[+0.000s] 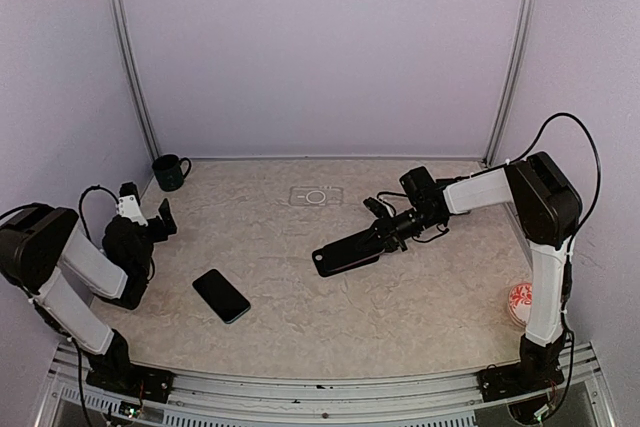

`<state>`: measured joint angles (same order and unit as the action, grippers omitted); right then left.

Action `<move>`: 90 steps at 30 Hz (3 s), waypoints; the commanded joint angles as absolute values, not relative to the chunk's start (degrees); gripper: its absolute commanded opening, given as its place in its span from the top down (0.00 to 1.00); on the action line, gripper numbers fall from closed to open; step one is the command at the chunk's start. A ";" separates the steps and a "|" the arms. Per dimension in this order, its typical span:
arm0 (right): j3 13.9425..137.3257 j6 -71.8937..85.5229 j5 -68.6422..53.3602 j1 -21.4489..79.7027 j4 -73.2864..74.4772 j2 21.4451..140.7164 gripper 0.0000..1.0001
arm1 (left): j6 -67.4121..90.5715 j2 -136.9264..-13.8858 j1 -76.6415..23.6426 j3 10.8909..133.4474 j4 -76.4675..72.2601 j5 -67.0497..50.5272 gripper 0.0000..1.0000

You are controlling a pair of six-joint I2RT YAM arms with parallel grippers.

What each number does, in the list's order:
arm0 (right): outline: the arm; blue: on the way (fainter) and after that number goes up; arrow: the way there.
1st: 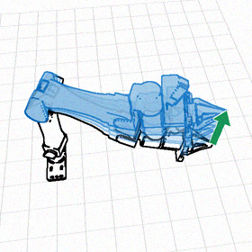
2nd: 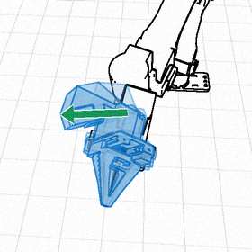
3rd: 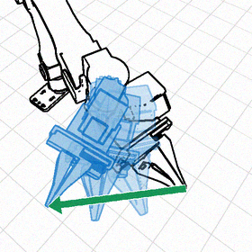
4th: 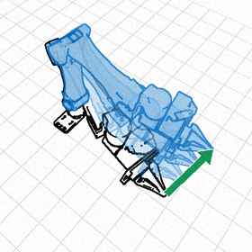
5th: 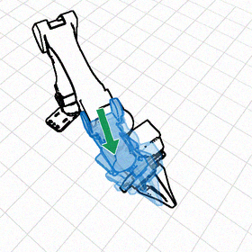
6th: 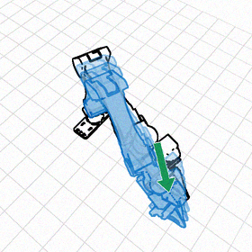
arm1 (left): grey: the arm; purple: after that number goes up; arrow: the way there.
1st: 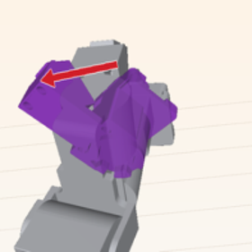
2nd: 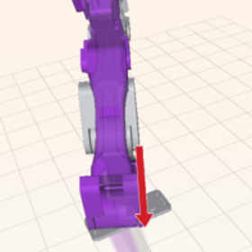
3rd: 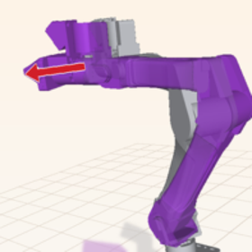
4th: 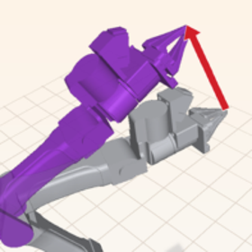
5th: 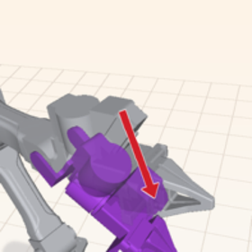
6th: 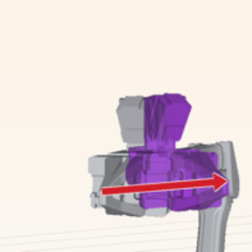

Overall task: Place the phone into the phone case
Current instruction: Move the phone case to the center of the board.

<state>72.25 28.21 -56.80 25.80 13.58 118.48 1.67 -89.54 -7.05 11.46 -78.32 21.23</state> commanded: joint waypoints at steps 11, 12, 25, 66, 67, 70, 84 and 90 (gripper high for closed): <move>72.08 28.91 -57.66 25.14 12.39 115.25 1.00 | 2.01 -89.56 -6.38 12.30 -78.68 20.50 0.01; 72.14 28.92 -57.63 25.14 12.37 115.18 1.00 | 2.10 -89.63 -6.05 12.49 -78.29 19.55 0.01; 71.52 28.99 -57.52 25.13 12.14 114.52 1.00 | 2.49 -89.47 -5.27 13.03 -76.77 17.93 0.01; 71.92 28.61 -56.84 25.05 12.93 114.75 1.00 | 2.42 -75.50 -13.28 19.62 -53.55 32.72 0.01; 71.97 28.65 -56.78 25.05 12.94 114.70 1.00 | 3.13 -74.30 -14.73 20.83 -50.31 34.04 0.01; 71.91 28.65 -56.60 25.05 12.92 114.65 1.00 | 6.88 -71.08 -19.01 24.52 -39.72 34.67 0.01; 71.26 29.09 -56.66 25.03 12.33 114.09 1.00 | 29.22 -56.47 -24.37 26.26 -22.46 16.60 0.01; 71.47 29.19 -57.19 25.04 12.26 114.48 1.00 | 34.11 -59.77 -29.63 33.09 -11.55 15.22 0.01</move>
<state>71.48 29.23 -55.27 25.67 13.45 116.62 29.58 -57.43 -25.71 27.49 -20.53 17.78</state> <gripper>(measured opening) 0.046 0.989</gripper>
